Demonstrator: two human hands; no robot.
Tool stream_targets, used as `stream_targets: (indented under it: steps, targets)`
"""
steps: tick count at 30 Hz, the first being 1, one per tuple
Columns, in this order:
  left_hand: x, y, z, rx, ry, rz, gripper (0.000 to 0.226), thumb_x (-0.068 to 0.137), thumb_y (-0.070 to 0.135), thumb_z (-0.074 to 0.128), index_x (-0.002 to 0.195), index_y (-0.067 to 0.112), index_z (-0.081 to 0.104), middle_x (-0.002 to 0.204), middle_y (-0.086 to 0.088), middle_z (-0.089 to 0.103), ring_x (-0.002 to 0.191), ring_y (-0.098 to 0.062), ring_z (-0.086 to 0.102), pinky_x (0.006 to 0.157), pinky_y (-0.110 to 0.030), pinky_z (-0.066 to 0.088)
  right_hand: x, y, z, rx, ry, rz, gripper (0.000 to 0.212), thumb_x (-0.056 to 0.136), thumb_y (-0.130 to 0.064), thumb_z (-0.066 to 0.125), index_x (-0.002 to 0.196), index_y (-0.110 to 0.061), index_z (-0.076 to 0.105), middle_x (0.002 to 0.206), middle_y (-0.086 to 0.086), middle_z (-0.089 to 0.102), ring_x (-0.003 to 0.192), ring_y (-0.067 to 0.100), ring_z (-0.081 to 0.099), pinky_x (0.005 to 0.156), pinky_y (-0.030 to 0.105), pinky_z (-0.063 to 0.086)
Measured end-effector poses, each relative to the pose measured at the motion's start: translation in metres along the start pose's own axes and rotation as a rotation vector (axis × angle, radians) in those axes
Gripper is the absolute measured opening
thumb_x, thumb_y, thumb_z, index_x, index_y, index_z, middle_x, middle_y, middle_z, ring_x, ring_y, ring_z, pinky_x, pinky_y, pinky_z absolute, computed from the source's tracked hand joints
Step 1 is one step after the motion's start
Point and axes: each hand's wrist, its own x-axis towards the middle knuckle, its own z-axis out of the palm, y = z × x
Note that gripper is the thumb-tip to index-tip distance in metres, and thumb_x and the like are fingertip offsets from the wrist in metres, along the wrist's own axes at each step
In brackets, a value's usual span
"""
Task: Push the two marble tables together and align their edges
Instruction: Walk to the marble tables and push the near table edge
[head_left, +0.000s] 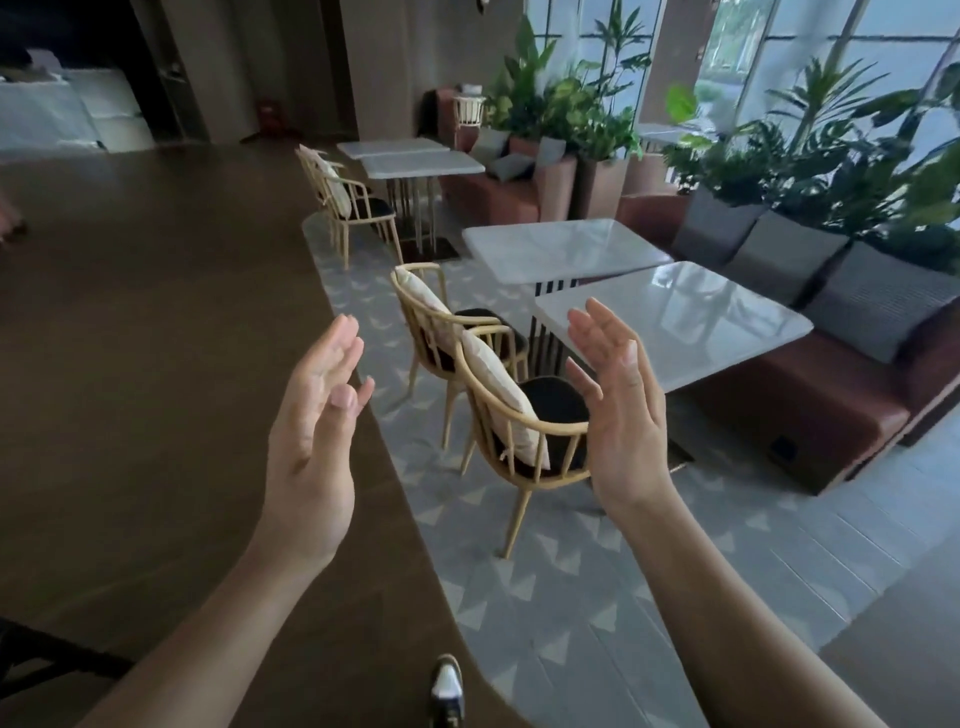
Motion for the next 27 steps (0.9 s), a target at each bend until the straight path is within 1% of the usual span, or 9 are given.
stream_targets:
  steps: [5,10,13,16,19,22,24,27]
  targets:
    - [0.142,-0.103,-0.038,0.011,-0.009,-0.003,0.060,0.096,0.073,0.055,0.147,0.042,0.049,0.163,0.010,0.047,0.154,-0.014,0.042,0.123,-0.049,0.040,0.139,0.103,0.069,0.010,0.019,-0.006,0.062,0.091,-0.085,0.051,0.138,-0.047,0.062,0.151,-0.006,0.064,0.147,0.015,0.054,0.127,0.060,0.033]
    - [0.286,-0.178,-0.083,0.027,-0.018,-0.012,0.061,0.096,0.073,0.054,0.148,0.043,0.047,0.163,0.012,0.047,0.154,-0.014,0.041,0.123,-0.051,0.040,0.281,0.169,0.144,0.008,0.009,0.010,0.058,0.089,-0.087,0.051,0.134,-0.053,0.063,0.151,-0.009,0.064,0.147,0.012,0.054,0.126,0.059,0.035]
    - [0.365,-0.230,-0.111,0.027,-0.024,-0.009,0.056,0.097,0.073,0.052,0.148,0.048,0.048,0.163,0.014,0.047,0.155,-0.014,0.041,0.123,-0.054,0.039,0.359,0.211,0.184,0.007,-0.007,0.017,0.055,0.089,-0.087,0.051,0.132,-0.057,0.064,0.150,-0.012,0.064,0.147,0.011,0.054,0.128,0.058,0.033]
    - [0.445,-0.294,-0.140,0.013,-0.036,-0.007,0.056,0.097,0.072,0.053,0.148,0.050,0.049,0.163,0.014,0.046,0.155,-0.014,0.041,0.123,-0.054,0.039,0.434,0.265,0.224,-0.001,0.029,0.005,0.057,0.090,-0.086,0.051,0.135,-0.053,0.063,0.150,-0.010,0.064,0.147,0.013,0.054,0.128,0.058,0.033]
    - [0.522,-0.363,-0.169,-0.016,-0.074,-0.011,0.056,0.096,0.073,0.054,0.148,0.052,0.049,0.163,0.015,0.046,0.155,-0.014,0.040,0.123,-0.057,0.037,0.502,0.328,0.267,-0.033,0.061,-0.001,0.059,0.091,-0.086,0.049,0.137,-0.051,0.061,0.150,-0.012,0.064,0.146,0.011,0.054,0.127,0.056,0.036]
    - [0.607,-0.428,-0.202,-0.035,-0.123,-0.008,0.057,0.096,0.074,0.053,0.149,0.052,0.047,0.165,0.013,0.045,0.156,-0.014,0.039,0.123,-0.055,0.037,0.575,0.385,0.315,-0.067,0.098,-0.007,0.061,0.092,-0.086,0.047,0.139,-0.049,0.060,0.151,-0.013,0.062,0.147,0.010,0.054,0.126,0.054,0.038]
    - [0.675,-0.471,-0.226,-0.068,-0.153,-0.019,0.059,0.096,0.074,0.054,0.150,0.050,0.046,0.165,0.012,0.044,0.156,-0.014,0.039,0.123,-0.054,0.038,0.633,0.420,0.348,-0.095,0.143,-0.009,0.059,0.092,-0.086,0.046,0.139,-0.051,0.059,0.152,-0.013,0.062,0.147,0.010,0.053,0.127,0.054,0.037]
    - [0.757,-0.517,-0.241,-0.084,-0.197,-0.027,0.061,0.095,0.074,0.054,0.150,0.048,0.046,0.164,0.014,0.045,0.156,-0.014,0.039,0.123,-0.056,0.037,0.700,0.454,0.377,-0.123,0.182,0.003,0.055,0.092,-0.086,0.046,0.137,-0.056,0.059,0.151,-0.017,0.061,0.147,0.008,0.053,0.127,0.053,0.037]
